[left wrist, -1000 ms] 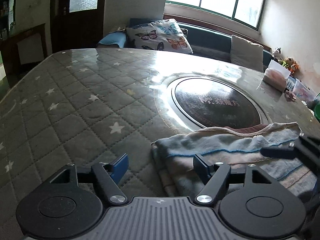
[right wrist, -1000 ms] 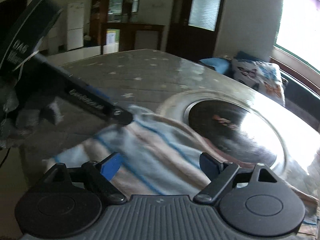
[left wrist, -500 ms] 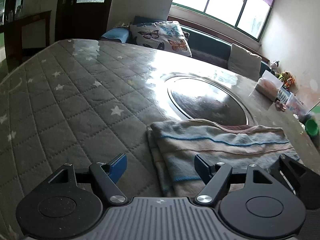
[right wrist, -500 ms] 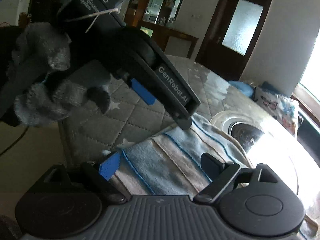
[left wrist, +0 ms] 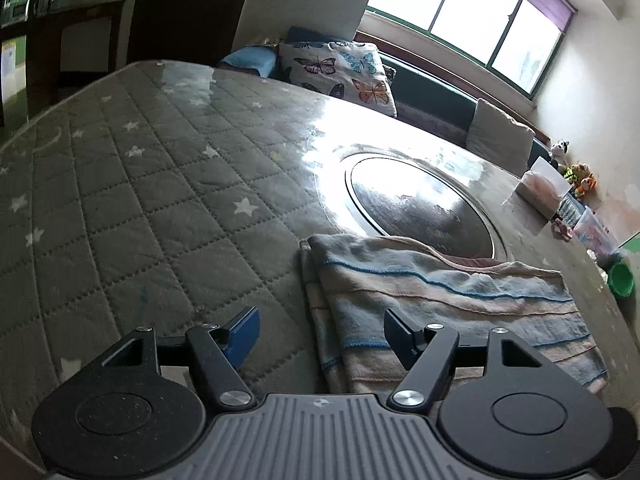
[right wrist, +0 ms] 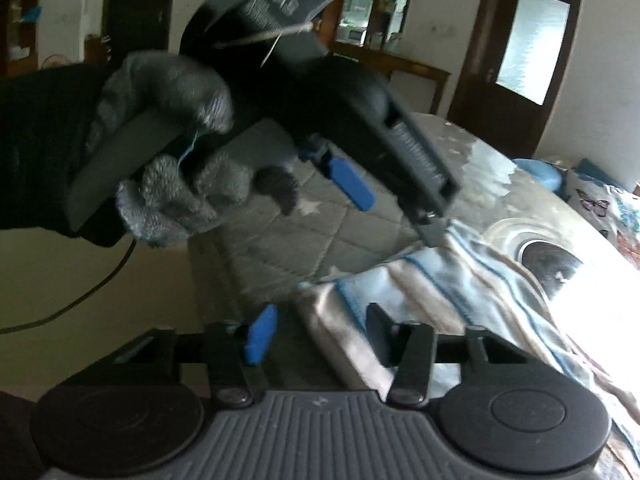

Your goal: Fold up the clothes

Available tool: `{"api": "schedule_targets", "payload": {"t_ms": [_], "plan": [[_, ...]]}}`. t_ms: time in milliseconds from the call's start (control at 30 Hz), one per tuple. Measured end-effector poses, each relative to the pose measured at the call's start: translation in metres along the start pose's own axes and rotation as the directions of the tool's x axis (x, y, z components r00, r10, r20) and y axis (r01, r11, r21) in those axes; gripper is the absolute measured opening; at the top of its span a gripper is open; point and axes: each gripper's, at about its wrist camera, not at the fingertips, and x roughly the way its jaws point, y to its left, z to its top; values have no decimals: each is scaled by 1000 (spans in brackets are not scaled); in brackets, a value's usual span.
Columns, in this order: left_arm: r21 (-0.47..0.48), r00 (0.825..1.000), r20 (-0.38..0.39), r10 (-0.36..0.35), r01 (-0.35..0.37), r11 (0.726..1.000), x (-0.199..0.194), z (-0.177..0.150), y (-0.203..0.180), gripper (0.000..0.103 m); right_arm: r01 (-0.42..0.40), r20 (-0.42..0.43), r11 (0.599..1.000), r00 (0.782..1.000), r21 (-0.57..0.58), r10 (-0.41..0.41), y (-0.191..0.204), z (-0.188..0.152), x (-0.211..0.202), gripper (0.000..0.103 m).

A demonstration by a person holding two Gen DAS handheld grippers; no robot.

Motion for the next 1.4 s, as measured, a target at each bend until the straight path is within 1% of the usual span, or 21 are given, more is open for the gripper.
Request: {"api": "schedule_targets", "payload": {"t_ms": [33, 67, 200, 300, 400, 533, 600, 633, 667, 800, 867, 900, 933, 967, 1000, 1133, 1267, 1300, 1333, 1367, 1400], "plan": [[-15, 1000, -8, -5, 5, 1000, 0, -1, 1, 75, -1, -3, 1000, 1000, 5, 1, 0, 0, 0, 20], [-30, 1000, -18, -14, 13, 999, 0, -2, 1, 75, -1, -6, 1000, 1000, 10, 1, 1, 0, 0, 12], [-90, 997, -57, -49, 44, 995, 4, -6, 3, 75, -29, 15, 996, 999, 84, 28, -10, 3, -12, 3], [-147, 993, -89, -78, 64, 987, 8, -8, 3, 73, -48, 46, 988, 998, 147, 42, -22, 7, -24, 1], [-194, 991, -96, -93, 73, 978, 9, -8, 4, 73, -73, 68, 979, 996, 189, 61, -34, 10, -31, 0], [-237, 991, -101, -92, 66, 969, 6, -7, 10, 73, -49, 69, 988, 997, 149, 40, -29, 13, -31, 2], [-229, 994, -89, -70, 48, 972, 3, -5, 12, 73, -41, 59, 991, 998, 124, 34, -25, 13, -24, 11], [-231, 994, -87, -70, 48, 972, 3, -5, 13, 74, -41, 54, 993, 998, 114, 35, -23, 13, -20, 24], [-234, 994, -87, -71, 49, 971, 2, -5, 14, 74, -38, 47, 994, 998, 104, 33, -21, 13, -16, 33], [-238, 994, -85, -71, 49, 970, 0, -6, 15, 75, -31, 13, 998, 999, 61, 30, -13, 10, 1, 33], [-242, 993, -87, -77, 54, 969, 0, -7, 15, 75, -16, -5, 999, 1000, 52, 17, -11, 8, 9, 28], [-242, 993, -88, -78, 54, 969, 1, -7, 14, 75, -8, -15, 998, 1000, 56, 9, -10, 7, 12, 24], [-245, 993, -91, -81, 57, 968, 1, -8, 14, 75, -4, -18, 998, 1000, 65, 5, -11, 6, 13, 16], [-248, 992, -93, -85, 60, 967, 1, -9, 14, 75, -8, -13, 997, 1000, 75, 9, -13, 6, 12, 10], [-252, 992, -95, -88, 62, 966, 1, -9, 13, 75, -19, -7, 995, 1000, 95, 19, -16, 7, 9, 9], [-282, 988, -90, -127, 97, 954, 3, -8, 10, 75, -63, 42, 979, 998, 192, 56, -35, 12, -10, 7], [-339, 976, -105, -192, 146, 929, 14, -9, 5, 73, -87, 89, 966, 994, 245, 67, -45, 14, -26, 7], [-355, 971, -111, -210, 159, 921, 18, -10, 5, 69, -92, 96, 963, 993, 254, 69, -46, 13, -29, 7], [-369, 967, -113, -227, 171, 914, 21, -11, 4, 54, -96, 101, 961, 992, 260, 72, -47, 12, -31, 7], [-383, 963, -114, -243, 183, 906, 24, -12, 4, 46, -101, 105, 959, 992, 265, 75, -48, 11, -33, 7], [-396, 959, -116, -260, 195, 897, 27, -13, 4, 33, -106, 105, 958, 991, 266, 80, -48, 10, -34, 7]]}}
